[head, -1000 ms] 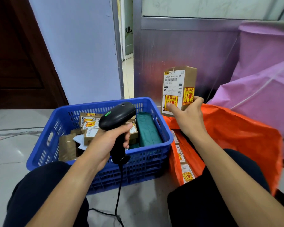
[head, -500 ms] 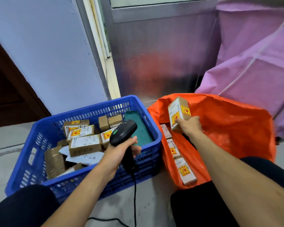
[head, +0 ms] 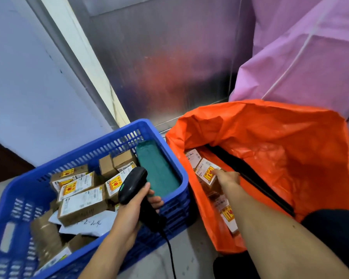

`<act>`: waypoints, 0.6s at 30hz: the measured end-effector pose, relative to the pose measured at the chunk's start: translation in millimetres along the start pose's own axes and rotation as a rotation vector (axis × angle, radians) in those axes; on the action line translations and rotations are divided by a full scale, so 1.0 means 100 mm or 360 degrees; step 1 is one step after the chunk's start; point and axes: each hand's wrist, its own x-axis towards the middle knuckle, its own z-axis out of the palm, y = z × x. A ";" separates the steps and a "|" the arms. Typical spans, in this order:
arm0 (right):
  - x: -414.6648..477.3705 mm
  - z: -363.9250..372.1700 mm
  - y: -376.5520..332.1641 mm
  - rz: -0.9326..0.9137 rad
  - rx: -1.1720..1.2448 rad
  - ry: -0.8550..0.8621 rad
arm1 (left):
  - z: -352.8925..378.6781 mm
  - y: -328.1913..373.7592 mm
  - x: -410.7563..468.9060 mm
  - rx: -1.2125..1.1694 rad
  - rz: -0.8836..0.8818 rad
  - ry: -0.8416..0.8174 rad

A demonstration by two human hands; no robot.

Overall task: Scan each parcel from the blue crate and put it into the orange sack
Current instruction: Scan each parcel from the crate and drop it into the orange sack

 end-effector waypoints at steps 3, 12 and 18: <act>0.07 0.06 0.00 0.0132 0.0199 -0.0048 | -0.02 -0.04 0.09 0.0052 -0.0042 0.0008; 0.20 0.25 -0.27 0.0121 0.0347 -0.0269 | -0.01 0.01 0.17 0.0122 -0.0158 0.0004; 0.30 0.10 -0.18 0.0105 -0.0090 -0.0367 | 0.05 0.01 0.10 0.0147 -0.0117 0.0056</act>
